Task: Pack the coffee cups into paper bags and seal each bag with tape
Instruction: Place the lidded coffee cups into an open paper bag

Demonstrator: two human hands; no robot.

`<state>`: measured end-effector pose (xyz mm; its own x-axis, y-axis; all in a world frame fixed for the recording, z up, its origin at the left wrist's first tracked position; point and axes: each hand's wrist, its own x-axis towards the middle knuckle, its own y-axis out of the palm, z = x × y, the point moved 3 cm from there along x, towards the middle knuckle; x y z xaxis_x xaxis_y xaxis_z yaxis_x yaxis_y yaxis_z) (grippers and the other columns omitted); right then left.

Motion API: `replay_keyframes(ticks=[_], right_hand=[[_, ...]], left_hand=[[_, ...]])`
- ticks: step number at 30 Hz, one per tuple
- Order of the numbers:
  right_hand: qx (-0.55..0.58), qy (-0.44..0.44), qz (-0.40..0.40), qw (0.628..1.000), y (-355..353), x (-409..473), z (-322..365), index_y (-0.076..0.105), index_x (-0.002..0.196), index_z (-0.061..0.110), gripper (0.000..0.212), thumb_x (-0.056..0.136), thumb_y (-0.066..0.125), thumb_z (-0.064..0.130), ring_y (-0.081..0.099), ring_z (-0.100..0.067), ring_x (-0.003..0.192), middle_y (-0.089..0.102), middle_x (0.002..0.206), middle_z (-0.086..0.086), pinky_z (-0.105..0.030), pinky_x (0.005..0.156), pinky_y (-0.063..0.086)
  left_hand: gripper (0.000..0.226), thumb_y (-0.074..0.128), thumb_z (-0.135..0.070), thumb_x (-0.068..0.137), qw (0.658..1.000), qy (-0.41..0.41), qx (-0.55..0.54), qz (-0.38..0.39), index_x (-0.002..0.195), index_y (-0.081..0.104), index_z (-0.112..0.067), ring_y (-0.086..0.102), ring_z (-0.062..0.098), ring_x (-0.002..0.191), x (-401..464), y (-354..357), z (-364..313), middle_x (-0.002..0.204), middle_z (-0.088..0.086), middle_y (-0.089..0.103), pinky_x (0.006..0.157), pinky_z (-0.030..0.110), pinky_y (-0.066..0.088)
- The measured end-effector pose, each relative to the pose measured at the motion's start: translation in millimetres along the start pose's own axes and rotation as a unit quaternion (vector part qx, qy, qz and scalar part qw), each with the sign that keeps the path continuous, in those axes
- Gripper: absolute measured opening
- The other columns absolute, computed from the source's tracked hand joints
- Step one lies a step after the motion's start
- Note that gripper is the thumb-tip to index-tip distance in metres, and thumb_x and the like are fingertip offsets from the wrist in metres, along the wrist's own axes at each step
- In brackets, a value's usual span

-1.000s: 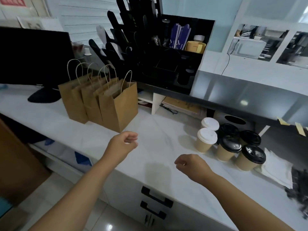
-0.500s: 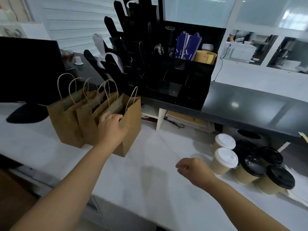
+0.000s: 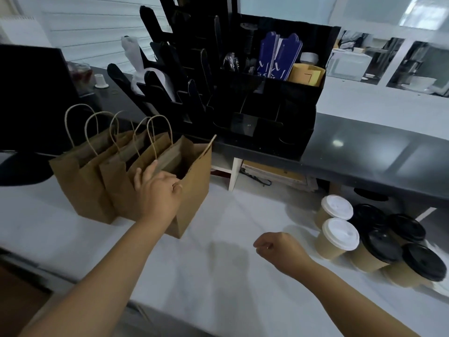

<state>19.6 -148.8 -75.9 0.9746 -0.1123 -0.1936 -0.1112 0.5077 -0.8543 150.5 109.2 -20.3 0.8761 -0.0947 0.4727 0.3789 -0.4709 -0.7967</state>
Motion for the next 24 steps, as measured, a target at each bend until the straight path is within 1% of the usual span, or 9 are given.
replay_keyframes(ticks=[5,8,10,12,14,17,20,22,24], right_hand=[[0.01,-0.011,0.003,1.0,-2,5,-4,0.071,0.1,0.023,0.015,0.089,0.06,0.023,0.056,-0.001,0.073,0.06,0.078,0.018,-0.016,0.068,0.046],[0.018,-0.008,-0.012,1.0,-9,7,-7,0.071,0.099,0.023,0.015,0.09,0.06,0.022,0.055,0.001,0.069,0.058,0.073,0.02,-0.01,0.061,0.04],[0.028,-0.001,-0.031,0.999,-17,9,-9,0.071,0.096,0.025,0.014,0.09,0.06,0.022,0.057,0.001,0.07,0.061,0.076,0.019,-0.014,0.063,0.045],[0.04,0.009,-0.058,0.997,-27,10,-12,0.071,0.094,0.028,0.014,0.091,0.06,0.021,0.062,-0.004,0.076,0.067,0.086,0.013,-0.023,0.07,0.052],[0.047,0.013,-0.092,0.995,-40,10,-14,0.07,0.093,0.027,0.014,0.091,0.06,0.018,0.064,-0.008,0.08,0.069,0.091,0.008,-0.028,0.075,0.054],[0.096,0.027,-0.159,0.982,-62,10,-17,0.068,0.091,0.027,0.015,0.091,0.06,0.014,0.065,-0.012,0.081,0.068,0.091,0.005,-0.032,0.077,0.054],[0.16,0.038,-0.223,0.961,-79,10,-18,0.068,0.095,0.022,0.013,0.093,0.059,0.014,0.063,-0.014,0.081,0.067,0.088,0.003,-0.026,0.069,0.05],[0.191,0.044,-0.235,0.952,-87,11,-16,0.068,0.098,0.02,0.012,0.094,0.058,0.016,0.062,-0.013,0.08,0.066,0.086,0.003,-0.021,0.064,0.046],[0.208,0.043,-0.228,0.95,-92,11,-13,0.067,0.101,0.018,0.012,0.094,0.057,0.018,0.061,-0.013,0.08,0.066,0.087,0.003,-0.023,0.067,0.048]], left_hand=[[0.008,0.067,-0.014,0.083,0.999,0.007,-0.045,-0.007,0.083,0.075,-0.015,0.034,0.023,0.135,-16,1,-6,0.106,-0.001,0.069,0.114,0.043,0.009],[0.008,0.067,-0.016,0.083,0.997,0.036,-0.067,0.004,0.083,0.076,-0.017,0.035,0.021,0.134,-26,1,-13,0.106,-0.003,0.068,0.114,0.039,0.007],[0.009,0.068,-0.016,0.084,0.995,0.06,-0.079,0.02,0.086,0.076,-0.018,0.036,0.021,0.133,-31,0,-19,0.105,-0.003,0.068,0.114,0.039,0.007],[0.009,0.068,-0.017,0.084,0.991,0.083,-0.092,0.04,0.087,0.076,-0.02,0.036,0.02,0.133,-36,-1,-24,0.105,-0.004,0.068,0.114,0.039,0.008],[0.011,0.066,-0.022,0.085,0.988,0.103,-0.103,0.059,0.09,0.076,-0.023,0.033,0.015,0.133,-39,-1,-27,0.107,-0.01,0.066,0.115,0.036,0.005],[0.021,0.056,-0.039,0.085,0.978,0.133,-0.133,0.091,0.091,0.075,-0.031,0.024,0.001,0.132,-43,-2,-32,0.106,-0.023,0.059,0.113,0.022,-0.004],[0.036,0.042,-0.052,0.079,0.963,0.176,-0.169,0.116,0.087,0.074,-0.036,0.023,-0.003,0.131,-48,-1,-39,0.104,-0.034,0.052,0.111,0.016,-0.005],[0.037,0.04,-0.054,0.078,0.954,0.194,-0.185,0.135,0.086,0.073,-0.038,0.022,-0.005,0.132,-50,0,-43,0.103,-0.04,0.048,0.111,0.015,-0.005],[0.033,0.043,-0.053,0.079,0.946,0.209,-0.198,0.151,0.085,0.072,-0.039,0.022,-0.006,0.132,-52,0,-46,0.103,-0.039,0.048,0.112,0.016,-0.005]])
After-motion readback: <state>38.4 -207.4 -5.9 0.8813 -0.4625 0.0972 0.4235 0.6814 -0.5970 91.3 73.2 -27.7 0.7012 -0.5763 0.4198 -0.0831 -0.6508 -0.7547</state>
